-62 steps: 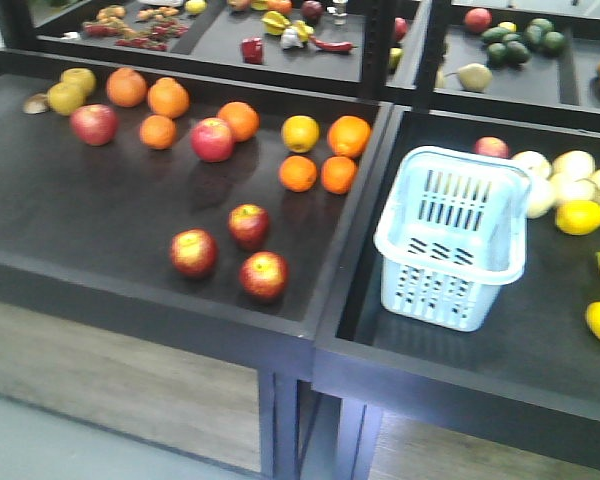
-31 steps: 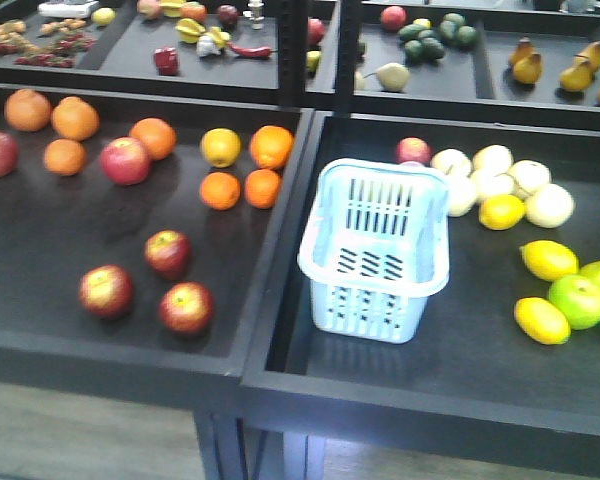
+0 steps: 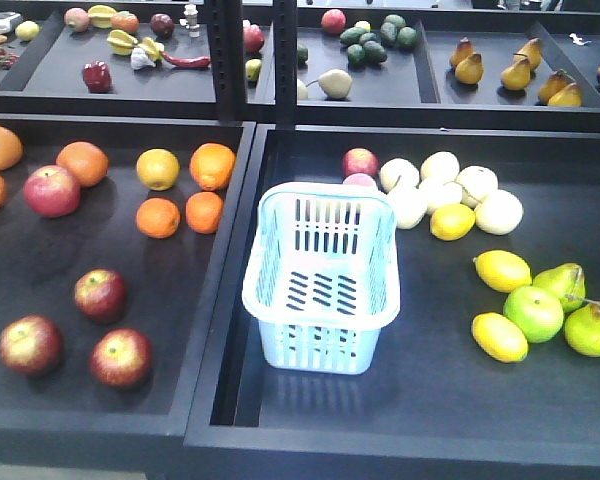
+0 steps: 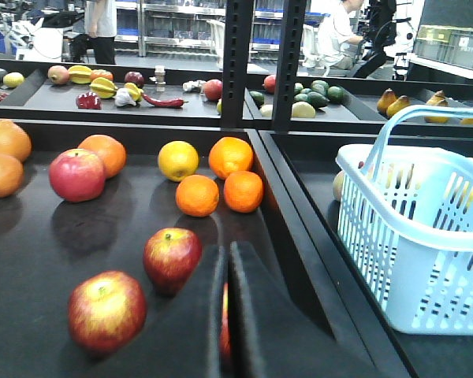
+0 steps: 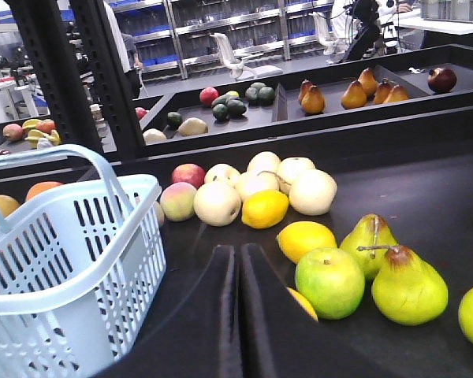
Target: Pick three apples into basket with both arms
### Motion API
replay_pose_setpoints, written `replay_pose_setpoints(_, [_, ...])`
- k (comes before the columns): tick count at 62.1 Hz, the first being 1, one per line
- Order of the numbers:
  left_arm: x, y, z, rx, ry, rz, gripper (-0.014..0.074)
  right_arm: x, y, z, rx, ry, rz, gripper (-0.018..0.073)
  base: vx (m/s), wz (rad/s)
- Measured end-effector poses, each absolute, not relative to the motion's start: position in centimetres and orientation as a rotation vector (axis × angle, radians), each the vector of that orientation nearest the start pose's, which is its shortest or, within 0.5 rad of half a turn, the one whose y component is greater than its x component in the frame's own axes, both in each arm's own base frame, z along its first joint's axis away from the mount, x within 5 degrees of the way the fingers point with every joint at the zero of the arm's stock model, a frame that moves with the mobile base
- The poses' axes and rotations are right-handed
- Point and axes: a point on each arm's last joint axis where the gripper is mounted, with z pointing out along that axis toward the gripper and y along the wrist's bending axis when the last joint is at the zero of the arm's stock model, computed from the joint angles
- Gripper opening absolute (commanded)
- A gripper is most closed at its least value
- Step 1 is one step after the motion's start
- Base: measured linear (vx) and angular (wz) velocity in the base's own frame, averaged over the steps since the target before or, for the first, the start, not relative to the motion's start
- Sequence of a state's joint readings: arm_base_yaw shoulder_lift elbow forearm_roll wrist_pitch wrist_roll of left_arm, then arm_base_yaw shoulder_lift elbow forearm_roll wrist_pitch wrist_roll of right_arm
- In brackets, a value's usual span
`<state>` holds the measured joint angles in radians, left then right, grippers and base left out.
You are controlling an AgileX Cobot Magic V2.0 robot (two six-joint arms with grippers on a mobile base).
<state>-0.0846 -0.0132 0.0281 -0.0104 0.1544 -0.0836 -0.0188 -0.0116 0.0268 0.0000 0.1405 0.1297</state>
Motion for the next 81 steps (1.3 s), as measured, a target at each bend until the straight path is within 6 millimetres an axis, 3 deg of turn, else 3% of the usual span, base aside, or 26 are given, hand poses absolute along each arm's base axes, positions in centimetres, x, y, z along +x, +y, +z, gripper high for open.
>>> replay_pose_setpoints(81, [5.61, -0.49, 19.04, -0.007, 1.655, -0.137, -0.0006, 5.65, -0.11, 19.2, 0.122, 1.635, 0.085, -0.0005, 0.09, -0.03])
